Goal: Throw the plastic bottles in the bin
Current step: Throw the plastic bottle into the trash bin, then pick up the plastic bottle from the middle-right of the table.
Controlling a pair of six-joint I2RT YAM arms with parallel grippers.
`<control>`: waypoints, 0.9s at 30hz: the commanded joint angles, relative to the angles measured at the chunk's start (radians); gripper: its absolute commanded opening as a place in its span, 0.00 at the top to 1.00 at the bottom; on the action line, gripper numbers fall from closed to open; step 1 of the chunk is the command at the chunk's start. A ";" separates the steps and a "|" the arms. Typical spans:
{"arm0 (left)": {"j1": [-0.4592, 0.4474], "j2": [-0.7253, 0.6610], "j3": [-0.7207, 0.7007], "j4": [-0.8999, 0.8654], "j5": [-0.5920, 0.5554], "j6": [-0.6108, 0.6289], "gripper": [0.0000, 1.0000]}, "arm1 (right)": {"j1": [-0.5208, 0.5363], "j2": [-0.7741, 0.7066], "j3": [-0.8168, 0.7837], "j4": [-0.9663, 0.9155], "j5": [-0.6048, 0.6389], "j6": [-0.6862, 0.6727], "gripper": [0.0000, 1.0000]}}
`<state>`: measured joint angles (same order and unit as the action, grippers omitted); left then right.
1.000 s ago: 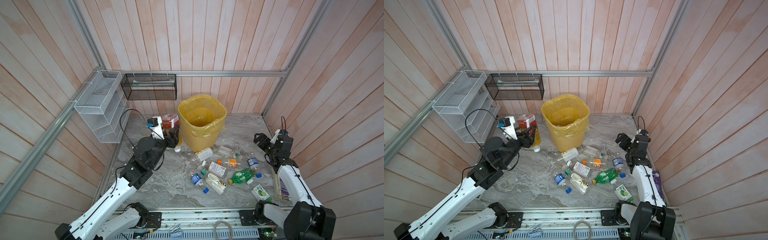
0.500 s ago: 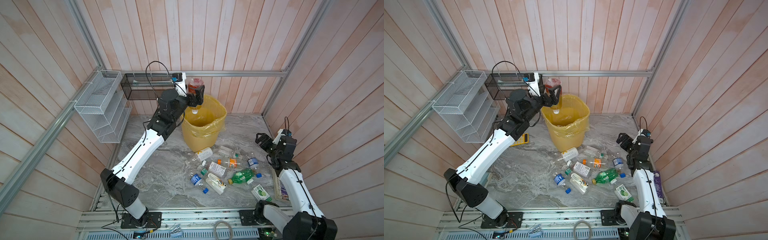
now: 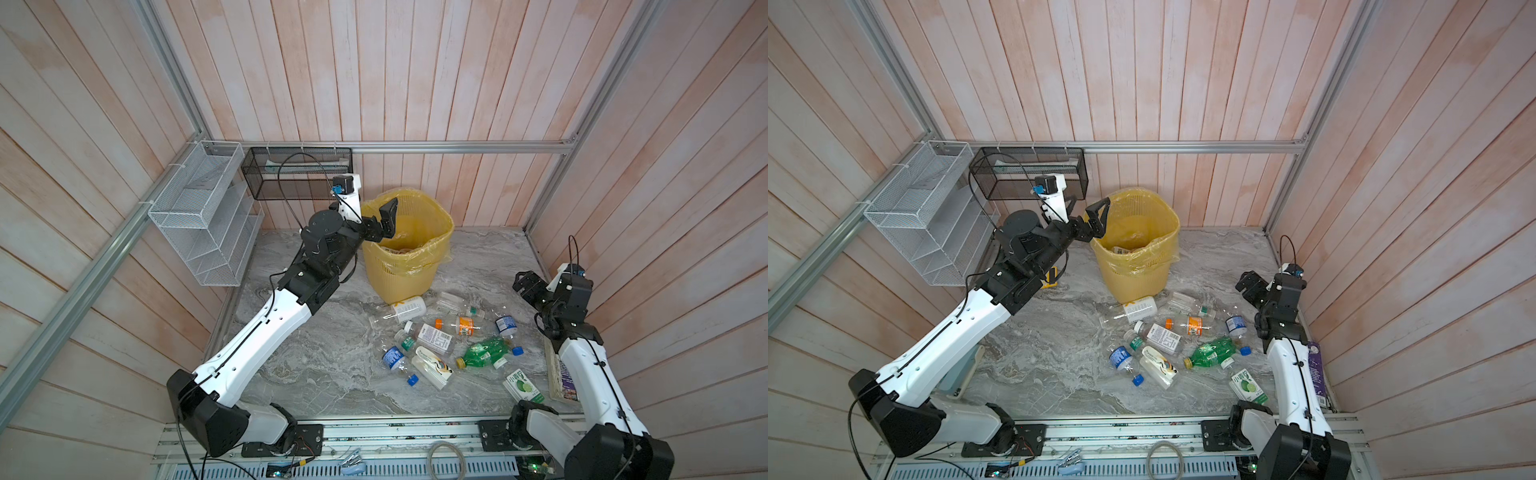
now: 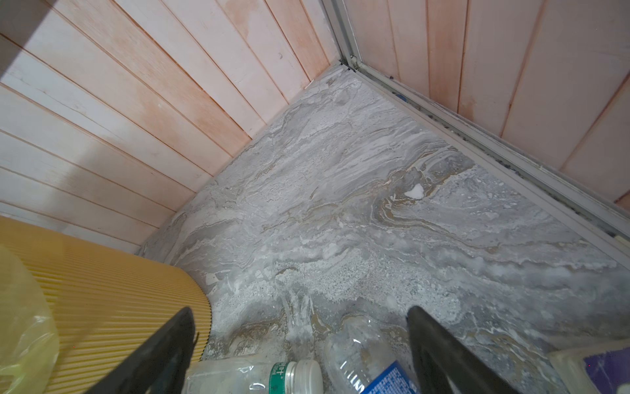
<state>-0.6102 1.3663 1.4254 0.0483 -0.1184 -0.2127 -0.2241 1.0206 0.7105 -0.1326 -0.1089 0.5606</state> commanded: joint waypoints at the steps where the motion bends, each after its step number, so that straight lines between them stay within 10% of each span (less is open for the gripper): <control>1: -0.005 -0.038 -0.090 0.084 -0.035 0.009 0.00 | -0.007 0.001 -0.048 -0.070 0.056 -0.002 0.05; 27: 0.080 -0.281 -0.484 0.122 -0.097 -0.110 0.00 | 0.137 0.268 0.018 -0.255 0.225 -0.280 0.31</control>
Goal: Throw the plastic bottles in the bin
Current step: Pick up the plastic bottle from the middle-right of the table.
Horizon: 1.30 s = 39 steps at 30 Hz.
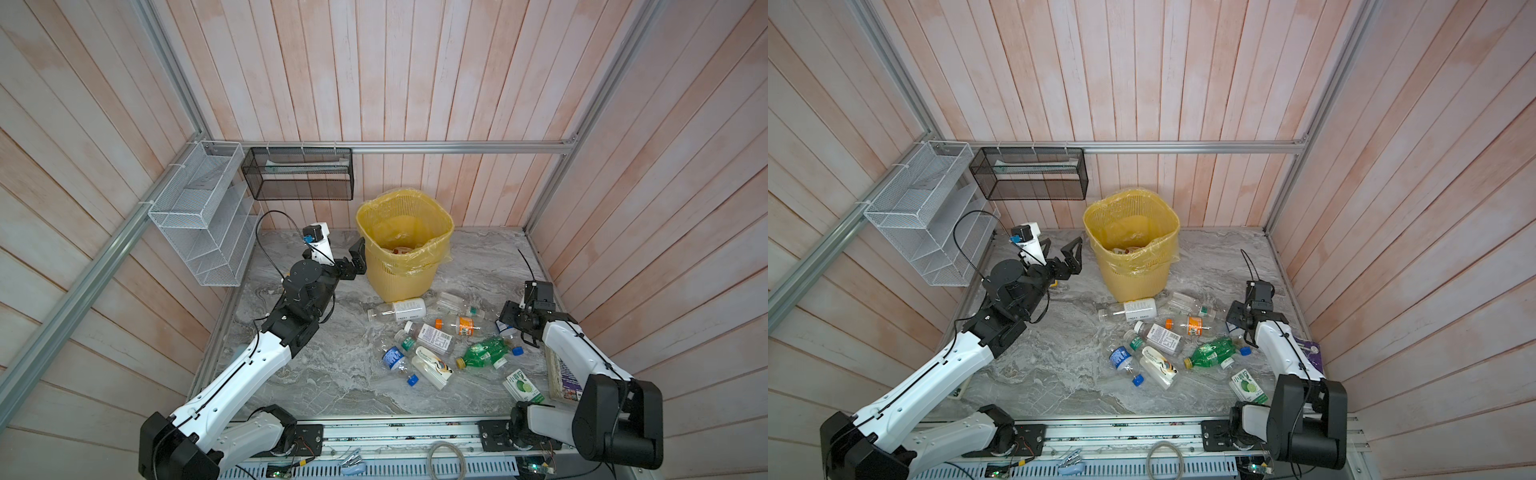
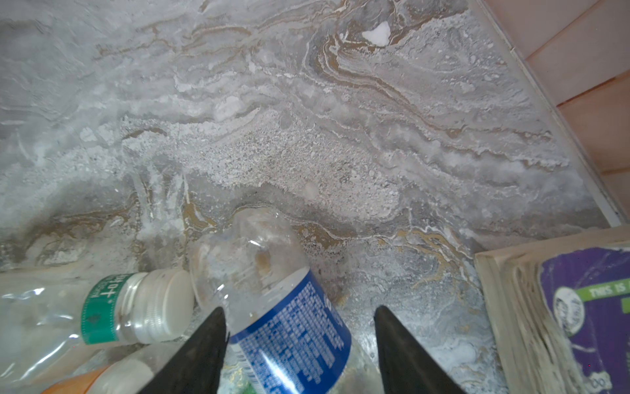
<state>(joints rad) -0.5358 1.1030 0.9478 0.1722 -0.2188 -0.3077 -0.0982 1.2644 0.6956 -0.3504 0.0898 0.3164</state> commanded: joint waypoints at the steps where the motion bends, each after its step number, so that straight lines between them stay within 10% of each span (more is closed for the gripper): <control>1: 0.005 -0.017 -0.007 -0.003 0.004 -0.016 0.00 | 0.013 0.034 0.037 -0.041 0.025 -0.039 0.31; 23: 0.008 -0.025 -0.017 -0.029 -0.004 -0.035 0.00 | 0.061 0.147 0.048 0.016 0.033 -0.051 0.43; 39: 0.064 -0.052 -0.054 -0.055 -0.025 -0.103 0.00 | 0.017 -0.129 0.159 0.139 -0.112 -0.003 0.53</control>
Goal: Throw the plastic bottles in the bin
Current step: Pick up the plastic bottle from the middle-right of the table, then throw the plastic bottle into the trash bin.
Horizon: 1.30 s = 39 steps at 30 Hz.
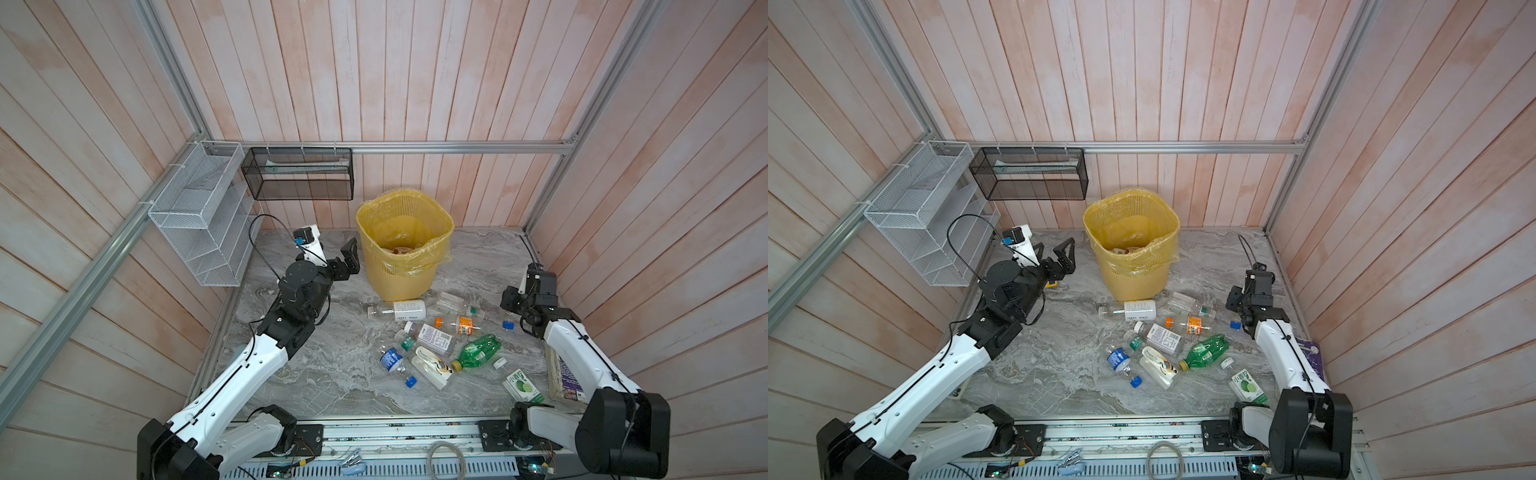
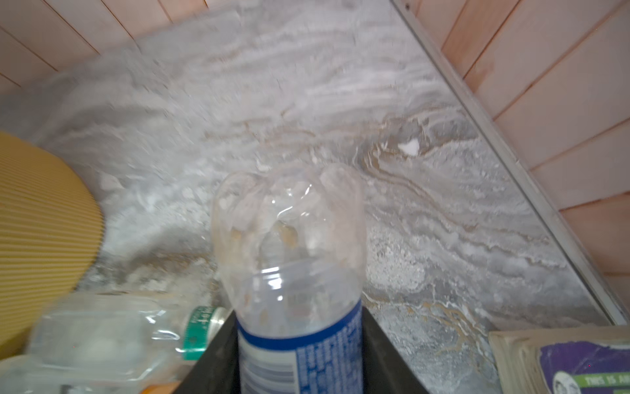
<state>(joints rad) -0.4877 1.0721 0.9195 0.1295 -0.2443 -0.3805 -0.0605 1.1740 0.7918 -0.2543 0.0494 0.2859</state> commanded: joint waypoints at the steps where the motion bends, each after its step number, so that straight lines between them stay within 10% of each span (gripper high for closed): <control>1: 0.023 -0.024 -0.029 -0.012 0.004 -0.037 0.00 | -0.025 -0.048 0.086 0.047 -0.097 0.036 0.52; 17: 0.054 -0.049 -0.079 -0.113 0.030 -0.081 0.00 | 0.212 0.219 0.675 0.329 -0.413 0.318 0.53; 24: 0.054 -0.024 -0.062 -0.137 0.055 -0.074 0.00 | 0.387 0.546 1.067 0.073 -0.422 0.205 0.36; 29: 0.054 -0.023 -0.051 -0.154 0.056 -0.057 0.00 | 0.387 0.462 1.001 0.108 -0.313 0.153 0.10; 39: 0.051 -0.027 -0.053 -0.130 0.087 -0.051 0.00 | 0.361 0.257 0.811 0.150 -0.200 0.077 0.05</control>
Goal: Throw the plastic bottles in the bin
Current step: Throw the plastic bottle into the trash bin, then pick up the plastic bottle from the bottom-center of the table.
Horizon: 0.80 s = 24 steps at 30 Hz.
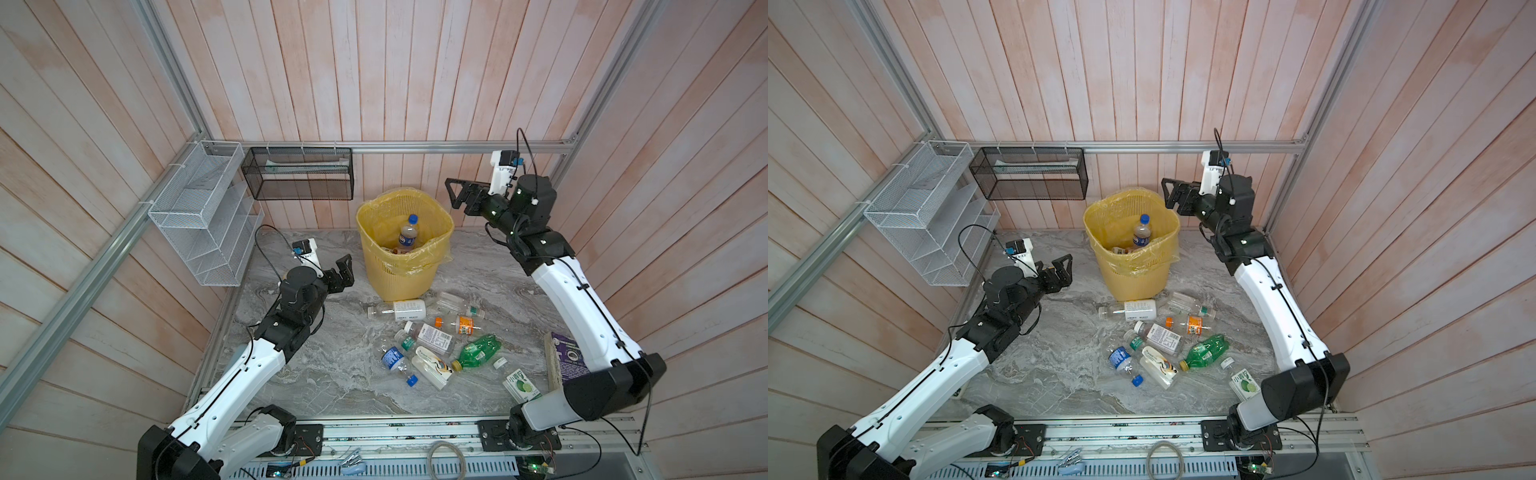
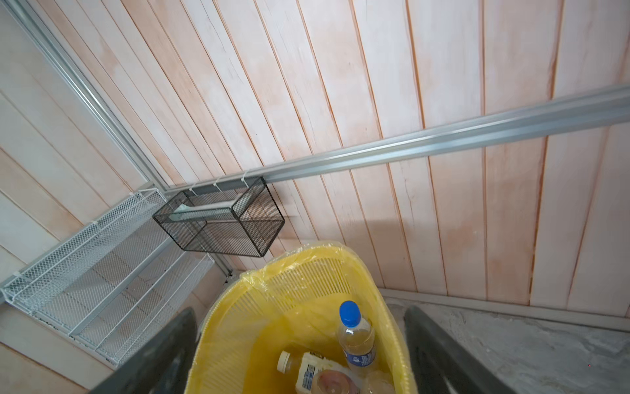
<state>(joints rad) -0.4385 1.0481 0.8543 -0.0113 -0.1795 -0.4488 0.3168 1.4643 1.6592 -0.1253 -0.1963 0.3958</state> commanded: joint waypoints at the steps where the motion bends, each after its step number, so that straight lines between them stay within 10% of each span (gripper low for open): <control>1: 0.000 -0.006 0.011 0.013 0.024 0.018 0.00 | -0.024 -0.050 -0.082 0.027 0.045 -0.034 0.05; 24: -0.389 0.092 -0.002 0.100 -0.104 0.258 0.00 | -0.284 -0.518 -0.924 -0.136 0.246 0.202 0.01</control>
<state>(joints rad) -0.8036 1.1179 0.8398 0.0689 -0.2764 -0.2729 0.0551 0.9825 0.7795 -0.1886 -0.0010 0.5148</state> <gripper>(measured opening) 0.998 0.990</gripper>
